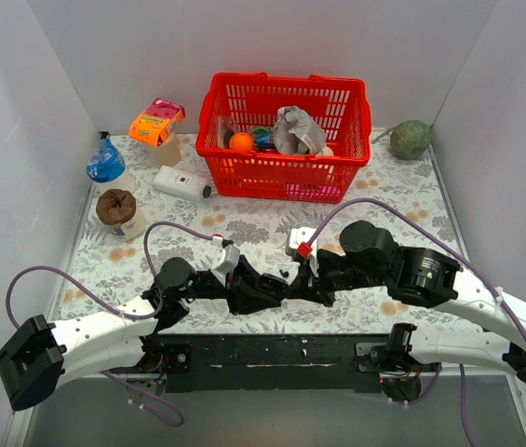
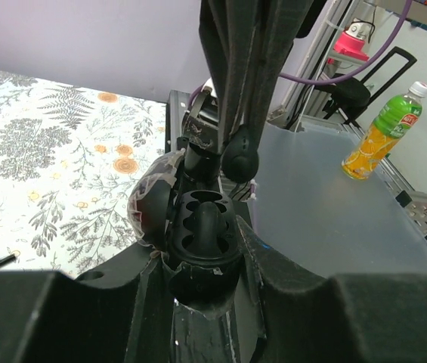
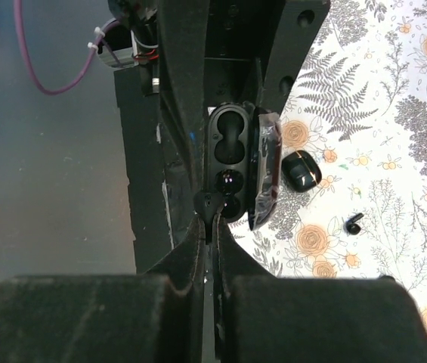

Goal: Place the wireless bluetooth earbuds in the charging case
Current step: Place the earbud in the charging case.

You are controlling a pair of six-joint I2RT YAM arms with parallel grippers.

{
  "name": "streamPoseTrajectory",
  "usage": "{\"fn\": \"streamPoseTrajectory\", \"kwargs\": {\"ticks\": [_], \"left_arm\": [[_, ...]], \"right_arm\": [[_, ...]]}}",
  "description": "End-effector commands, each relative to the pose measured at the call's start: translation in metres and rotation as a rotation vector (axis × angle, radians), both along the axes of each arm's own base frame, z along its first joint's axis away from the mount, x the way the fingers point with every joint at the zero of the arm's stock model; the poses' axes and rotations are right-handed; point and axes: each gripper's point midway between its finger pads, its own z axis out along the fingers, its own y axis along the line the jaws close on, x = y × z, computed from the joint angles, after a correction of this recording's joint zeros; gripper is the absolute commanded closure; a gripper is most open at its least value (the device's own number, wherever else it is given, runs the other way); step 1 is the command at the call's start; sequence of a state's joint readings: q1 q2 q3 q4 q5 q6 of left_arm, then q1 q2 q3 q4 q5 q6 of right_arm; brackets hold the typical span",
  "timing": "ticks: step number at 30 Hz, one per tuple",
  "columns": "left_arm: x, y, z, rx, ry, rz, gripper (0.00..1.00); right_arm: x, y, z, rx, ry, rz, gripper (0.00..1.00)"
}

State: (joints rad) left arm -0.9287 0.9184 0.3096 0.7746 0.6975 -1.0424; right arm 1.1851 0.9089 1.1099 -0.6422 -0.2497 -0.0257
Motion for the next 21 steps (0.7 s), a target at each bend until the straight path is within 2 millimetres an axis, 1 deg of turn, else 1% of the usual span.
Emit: {"fn": "streamPoseTrajectory", "kwargs": {"ticks": [1, 8, 13, 19, 21], "left_arm": [[-0.005, -0.001, 0.026, -0.07, -0.046, -0.028, 1.0], [-0.007, -0.001, 0.03, -0.083, -0.048, -0.034, 1.0], [-0.006, -0.002, 0.031, -0.083, -0.046, -0.03, 1.0], [-0.005, -0.003, 0.031, -0.089, -0.049, -0.022, 1.0], [-0.005, -0.003, 0.032, -0.089, -0.05, -0.02, 1.0]], "right_arm": [[0.01, 0.012, 0.011, 0.052, -0.027, -0.034, 0.99], [0.014, 0.017, 0.005, 0.038, -0.024, -0.051, 0.99], [0.019, 0.015, 0.003, 0.029, -0.035, -0.078, 0.99], [0.014, 0.019, -0.007, -0.004, 0.012, -0.063, 0.99], [0.014, 0.018, -0.009, -0.013, 0.018, -0.067, 0.97]]}}
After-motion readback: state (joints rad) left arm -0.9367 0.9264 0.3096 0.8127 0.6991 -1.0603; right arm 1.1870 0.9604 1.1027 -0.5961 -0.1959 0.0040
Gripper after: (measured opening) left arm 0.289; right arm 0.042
